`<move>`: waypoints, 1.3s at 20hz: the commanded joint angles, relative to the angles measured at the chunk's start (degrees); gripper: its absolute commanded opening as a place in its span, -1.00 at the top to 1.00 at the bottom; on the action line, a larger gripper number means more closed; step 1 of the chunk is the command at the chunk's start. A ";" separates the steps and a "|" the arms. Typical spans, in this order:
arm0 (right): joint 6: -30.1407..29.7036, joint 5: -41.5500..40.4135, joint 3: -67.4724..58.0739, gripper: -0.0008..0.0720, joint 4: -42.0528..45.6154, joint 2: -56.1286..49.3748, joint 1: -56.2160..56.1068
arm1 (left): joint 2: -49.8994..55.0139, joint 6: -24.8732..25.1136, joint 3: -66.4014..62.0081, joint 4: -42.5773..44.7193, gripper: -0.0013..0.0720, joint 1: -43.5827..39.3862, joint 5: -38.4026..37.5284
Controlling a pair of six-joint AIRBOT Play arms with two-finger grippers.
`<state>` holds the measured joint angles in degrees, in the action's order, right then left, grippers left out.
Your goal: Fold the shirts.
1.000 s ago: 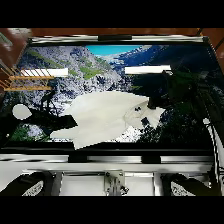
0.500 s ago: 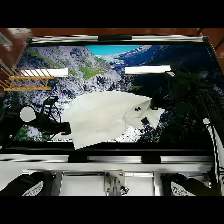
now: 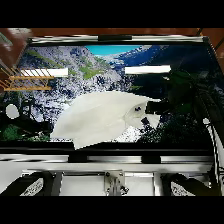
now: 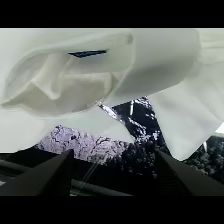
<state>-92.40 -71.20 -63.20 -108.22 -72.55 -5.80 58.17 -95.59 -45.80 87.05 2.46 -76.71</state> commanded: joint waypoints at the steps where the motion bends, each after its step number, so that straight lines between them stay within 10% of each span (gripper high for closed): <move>1: -0.94 -1.46 -0.04 -0.74 -2.51 -0.02 -0.02 | 4.61 3.65 1.11 -5.03 -0.92 3.50 3.91; 9: -4.46 -3.41 -0.04 -0.74 -6.67 -0.15 -0.02 | 16.81 7.08 1.14 -11.32 -0.83 3.45 7.78; 14: -9.62 -4.46 -0.04 -0.74 -6.88 -4.92 -4.28 | 17.29 8.24 1.07 -13.27 0.90 3.48 7.02; 26: -17.25 12.22 -0.07 -0.74 9.14 -8.96 -18.36 | 7.48 11.61 0.96 -15.32 0.89 3.58 7.17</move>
<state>-109.21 -62.81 -63.22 -104.97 -81.32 -22.06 67.68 -84.20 -44.77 71.90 6.04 -69.54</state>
